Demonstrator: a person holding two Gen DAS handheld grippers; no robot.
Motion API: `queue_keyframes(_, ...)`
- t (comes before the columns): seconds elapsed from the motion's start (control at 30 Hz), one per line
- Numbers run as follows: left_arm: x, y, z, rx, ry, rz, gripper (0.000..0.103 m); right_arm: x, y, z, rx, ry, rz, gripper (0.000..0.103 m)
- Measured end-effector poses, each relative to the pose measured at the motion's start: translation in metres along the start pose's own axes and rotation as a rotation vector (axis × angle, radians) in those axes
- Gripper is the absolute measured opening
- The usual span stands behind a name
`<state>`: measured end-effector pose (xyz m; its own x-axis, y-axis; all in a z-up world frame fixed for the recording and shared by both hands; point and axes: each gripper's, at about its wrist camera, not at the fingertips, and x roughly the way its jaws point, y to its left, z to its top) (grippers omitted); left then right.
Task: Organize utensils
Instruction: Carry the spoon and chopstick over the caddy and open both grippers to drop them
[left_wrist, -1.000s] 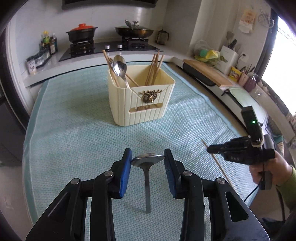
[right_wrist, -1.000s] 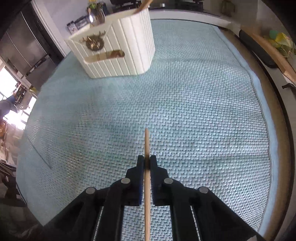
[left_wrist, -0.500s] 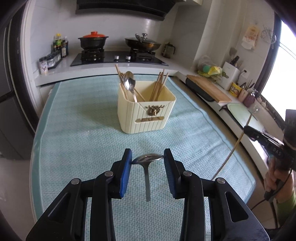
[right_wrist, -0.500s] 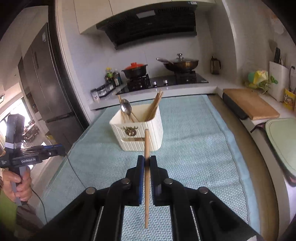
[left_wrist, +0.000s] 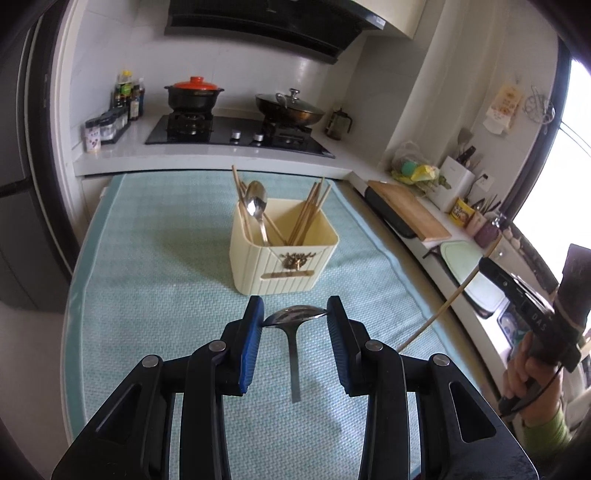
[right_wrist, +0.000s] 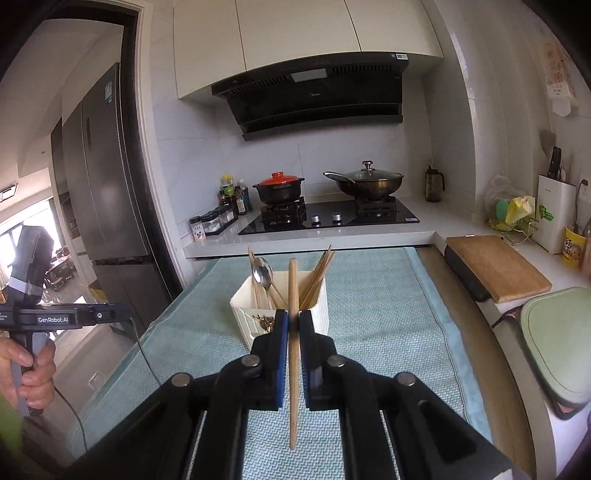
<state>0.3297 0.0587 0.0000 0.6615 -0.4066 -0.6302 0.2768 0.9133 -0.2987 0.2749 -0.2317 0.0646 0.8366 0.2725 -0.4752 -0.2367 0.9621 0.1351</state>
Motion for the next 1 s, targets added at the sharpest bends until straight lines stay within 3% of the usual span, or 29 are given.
queue_keyframes(0.2, -0.007, -0.001, 0.04, -0.023, -0.046, -0.011, 0.035, 0.007, 0.007, 0.036, -0.041, -0.04, 0.011, 0.006)
queue_keyframes(0.47, -0.003, -0.012, 0.108, 0.014, -0.138, 0.027, 0.035, 0.041, 0.013, 0.102, -0.069, -0.108, 0.031, 0.006)
queue_keyframes(0.73, 0.041, -0.009, 0.161, -0.002, -0.198, 0.065, 0.035, 0.104, 0.024, 0.145, -0.11, -0.158, 0.054, 0.006)
queue_keyframes(0.83, 0.076, 0.001, 0.163, -0.03, -0.158, 0.068, 0.035, 0.143, 0.02, 0.141, -0.095, -0.107, 0.079, 0.006)
queue_keyframes(1.0, 0.14, 0.019, 0.149, -0.066, -0.045, 0.096, 0.035, 0.217, 0.004, 0.115, -0.025, 0.075, 0.121, 0.006)
